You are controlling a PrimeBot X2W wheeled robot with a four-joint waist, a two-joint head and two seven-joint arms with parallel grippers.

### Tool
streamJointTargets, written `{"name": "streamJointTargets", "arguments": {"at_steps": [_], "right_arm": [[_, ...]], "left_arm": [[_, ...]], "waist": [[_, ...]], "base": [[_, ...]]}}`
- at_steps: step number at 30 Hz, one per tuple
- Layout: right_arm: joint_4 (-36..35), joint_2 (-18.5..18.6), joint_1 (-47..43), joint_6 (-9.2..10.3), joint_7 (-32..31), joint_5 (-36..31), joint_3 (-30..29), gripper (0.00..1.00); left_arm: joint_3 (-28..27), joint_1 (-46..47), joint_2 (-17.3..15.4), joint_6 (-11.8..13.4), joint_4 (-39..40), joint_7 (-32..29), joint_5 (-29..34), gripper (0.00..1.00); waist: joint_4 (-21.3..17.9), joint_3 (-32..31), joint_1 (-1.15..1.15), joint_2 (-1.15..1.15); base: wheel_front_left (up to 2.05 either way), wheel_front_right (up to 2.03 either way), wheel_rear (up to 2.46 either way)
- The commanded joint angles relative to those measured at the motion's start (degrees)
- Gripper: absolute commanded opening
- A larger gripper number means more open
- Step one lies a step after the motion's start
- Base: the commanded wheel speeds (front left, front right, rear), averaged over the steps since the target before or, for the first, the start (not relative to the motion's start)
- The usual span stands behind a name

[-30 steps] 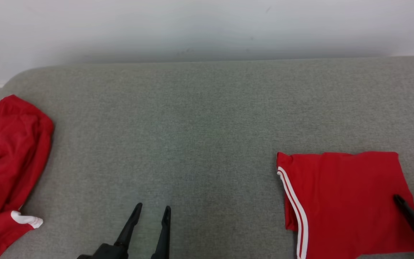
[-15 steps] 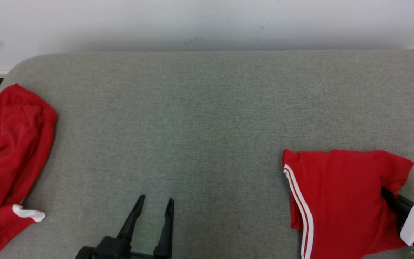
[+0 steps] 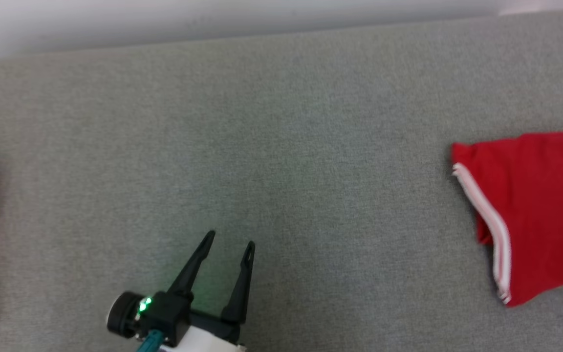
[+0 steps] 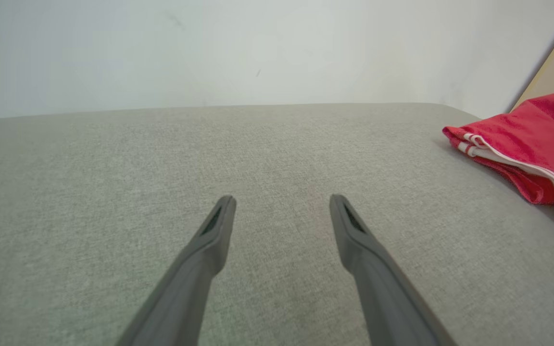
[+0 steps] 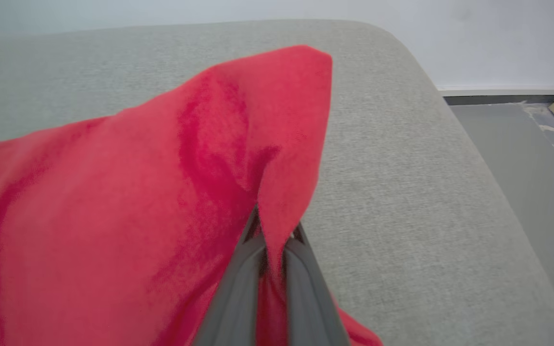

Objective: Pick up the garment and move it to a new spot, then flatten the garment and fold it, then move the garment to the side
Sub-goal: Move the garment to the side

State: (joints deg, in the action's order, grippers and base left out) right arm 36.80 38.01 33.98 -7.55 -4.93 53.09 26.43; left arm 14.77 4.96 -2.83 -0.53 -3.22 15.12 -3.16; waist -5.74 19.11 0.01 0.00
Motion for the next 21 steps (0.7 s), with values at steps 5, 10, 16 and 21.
{"name": "streamJointTargets", "arguments": {"at_steps": [5, 10, 16, 21], "right_arm": [[9.92, 2.00, 8.05, 0.13, 4.74, -4.97, -3.81, 0.00], [18.75, 3.77, 14.69, 0.14, 8.27, -9.21, -7.37, 0.00], [30.66, 3.34, 22.77, 0.13, 14.57, -16.39, -10.82, 1.00], [35.16, 1.37, 25.28, 0.13, 18.92, -20.39, -12.45, 1.00]], "left_arm": [[1.58, 4.74, -0.44, -1.70, -0.20, 0.02, 2.39, 1.00], [3.20, 7.13, -0.39, -1.93, 0.30, 0.01, 3.07, 1.00], [3.80, 7.64, -0.43, -1.51, 0.20, 0.00, 3.24, 1.00], [3.63, 7.28, -0.41, -0.79, -0.10, 0.01, 2.35, 1.00]], "waist": [[-0.94, 6.18, -0.01, 0.00], [0.55, 8.89, -0.01, 0.00], [1.49, 10.72, -0.01, 0.00], [1.40, 9.78, -0.01, 0.00]], "base": [[0.00, 0.00, 0.00], [0.00, 0.00, 0.00], [0.00, 0.00, 0.00], [0.00, 0.00, 0.00]]}}
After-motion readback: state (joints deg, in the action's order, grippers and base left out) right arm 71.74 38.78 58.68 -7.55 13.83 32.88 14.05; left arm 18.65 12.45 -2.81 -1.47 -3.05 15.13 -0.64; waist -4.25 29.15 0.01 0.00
